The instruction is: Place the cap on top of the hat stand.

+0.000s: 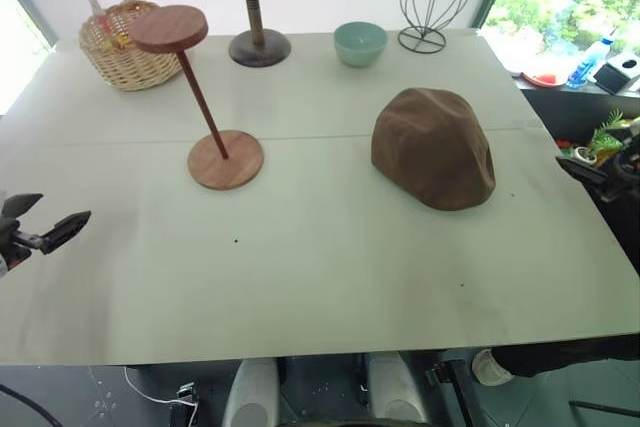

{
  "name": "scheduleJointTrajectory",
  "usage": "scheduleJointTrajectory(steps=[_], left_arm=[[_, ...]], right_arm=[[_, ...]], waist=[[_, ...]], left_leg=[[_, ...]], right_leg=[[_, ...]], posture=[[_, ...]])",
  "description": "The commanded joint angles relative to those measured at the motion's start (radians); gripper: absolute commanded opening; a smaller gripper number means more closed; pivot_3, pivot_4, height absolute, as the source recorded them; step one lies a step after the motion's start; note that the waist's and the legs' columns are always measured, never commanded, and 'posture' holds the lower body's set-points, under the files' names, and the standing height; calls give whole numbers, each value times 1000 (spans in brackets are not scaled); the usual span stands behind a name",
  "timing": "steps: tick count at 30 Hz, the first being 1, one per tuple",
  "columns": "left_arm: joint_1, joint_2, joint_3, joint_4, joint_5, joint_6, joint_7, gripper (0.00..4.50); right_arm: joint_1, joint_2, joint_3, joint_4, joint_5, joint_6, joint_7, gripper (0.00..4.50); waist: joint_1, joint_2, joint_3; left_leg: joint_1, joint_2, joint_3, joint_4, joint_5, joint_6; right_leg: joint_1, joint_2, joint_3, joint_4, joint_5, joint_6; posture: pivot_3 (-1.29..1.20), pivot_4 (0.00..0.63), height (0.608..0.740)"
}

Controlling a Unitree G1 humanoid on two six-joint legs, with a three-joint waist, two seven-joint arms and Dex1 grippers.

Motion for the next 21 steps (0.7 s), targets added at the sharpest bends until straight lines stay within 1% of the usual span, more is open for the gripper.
scheduleJointTrajectory(steps=[1, 14, 18, 21], left_arm=[[-6, 24, 19, -8, 8, -11, -9, 4441], [-46, 14, 25, 1, -8, 31, -8, 4441], [-82, 31, 12, 11, -28, 52, -31, 4441], [-123, 51, -12, -10, -58, 102, -64, 4441]], right_arm=[[-16, -22, -34, 15, -3, -34, 0, 4500], [-48, -23, -23, 85, -2, -78, 5, 4500], [-65, -27, -19, 92, -6, -81, 6, 4500], [-79, -40, -13, 94, -15, -94, 12, 4500]], waist=[[0, 0, 0], [0, 0, 0], [0, 0, 0], [0, 0, 0]], left_leg=[[0, 0, 0, 0, 0, 0], [1, 0, 0, 0, 1, 1], [1, 0, 0, 1, 1, 1], [1, 0, 0, 1, 1, 1]], right_leg=[[0, 0, 0, 0, 0, 0], [1, 0, 0, 1, 0, 0], [1, 0, 0, 2, 0, 0], [1, 0, 0, 2, 0, 0]], posture=[[0, 150, 728], [0, 150, 728], [0, 150, 728], [0, 150, 728]])
